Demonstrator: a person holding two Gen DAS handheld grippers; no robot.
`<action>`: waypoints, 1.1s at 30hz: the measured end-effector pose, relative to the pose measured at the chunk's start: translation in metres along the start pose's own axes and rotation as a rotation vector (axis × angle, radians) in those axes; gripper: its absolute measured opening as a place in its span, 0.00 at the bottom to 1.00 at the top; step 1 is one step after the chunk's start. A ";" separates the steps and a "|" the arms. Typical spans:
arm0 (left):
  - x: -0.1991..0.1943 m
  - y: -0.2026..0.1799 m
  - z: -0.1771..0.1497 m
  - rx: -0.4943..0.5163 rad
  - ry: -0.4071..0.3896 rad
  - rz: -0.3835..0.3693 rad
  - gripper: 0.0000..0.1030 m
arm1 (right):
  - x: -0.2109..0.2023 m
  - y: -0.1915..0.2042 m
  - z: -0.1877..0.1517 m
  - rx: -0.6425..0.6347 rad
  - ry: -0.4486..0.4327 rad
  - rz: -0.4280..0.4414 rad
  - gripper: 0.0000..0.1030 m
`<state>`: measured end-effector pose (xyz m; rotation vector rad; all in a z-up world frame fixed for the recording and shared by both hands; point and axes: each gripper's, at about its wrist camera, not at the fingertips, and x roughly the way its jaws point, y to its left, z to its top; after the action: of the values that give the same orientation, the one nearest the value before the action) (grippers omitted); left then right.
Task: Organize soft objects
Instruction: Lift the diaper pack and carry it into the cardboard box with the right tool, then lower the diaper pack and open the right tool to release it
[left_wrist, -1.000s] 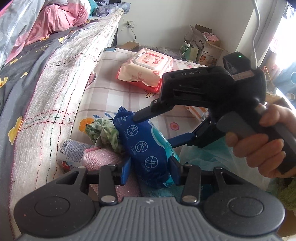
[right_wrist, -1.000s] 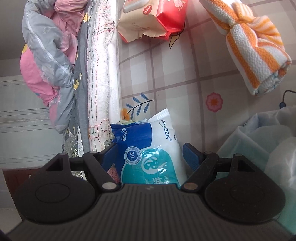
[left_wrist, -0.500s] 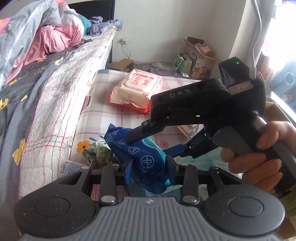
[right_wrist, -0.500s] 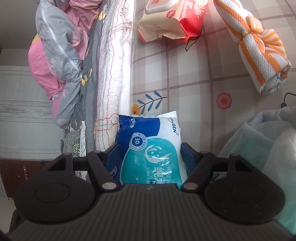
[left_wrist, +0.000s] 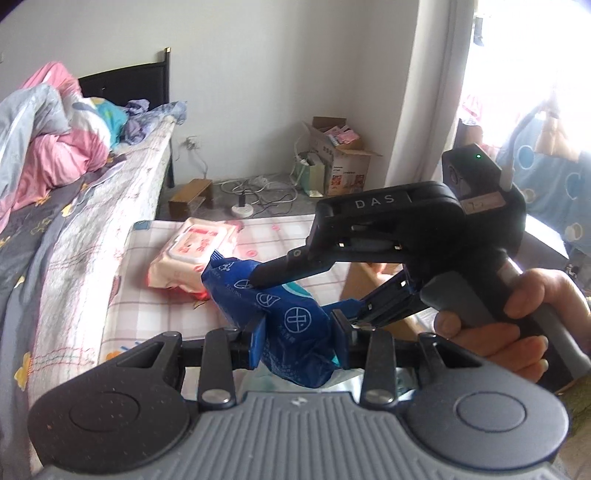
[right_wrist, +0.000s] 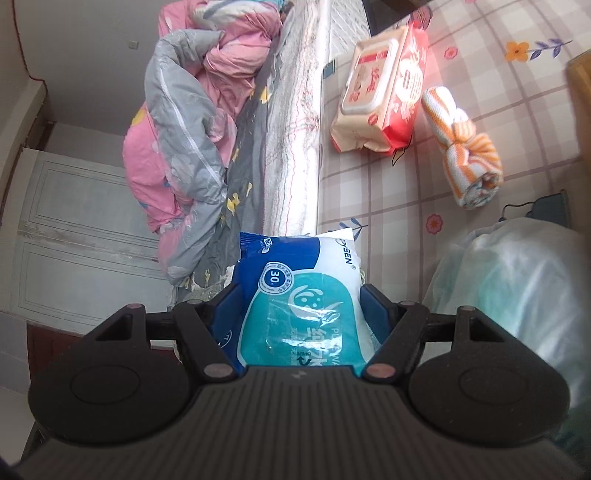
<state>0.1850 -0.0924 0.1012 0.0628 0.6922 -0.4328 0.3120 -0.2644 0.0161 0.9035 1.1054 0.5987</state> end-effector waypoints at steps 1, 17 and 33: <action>0.001 -0.011 0.003 0.009 -0.005 -0.023 0.37 | -0.018 -0.002 -0.001 -0.003 -0.025 -0.004 0.68; 0.103 -0.158 -0.026 0.144 0.191 -0.252 0.37 | -0.190 -0.127 -0.036 0.003 -0.180 -0.277 0.67; 0.075 -0.120 -0.033 0.126 0.170 -0.185 0.45 | -0.177 -0.173 -0.051 0.020 -0.073 -0.419 0.64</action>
<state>0.1680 -0.2225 0.0385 0.1563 0.8407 -0.6542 0.1977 -0.4788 -0.0526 0.6765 1.1924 0.2083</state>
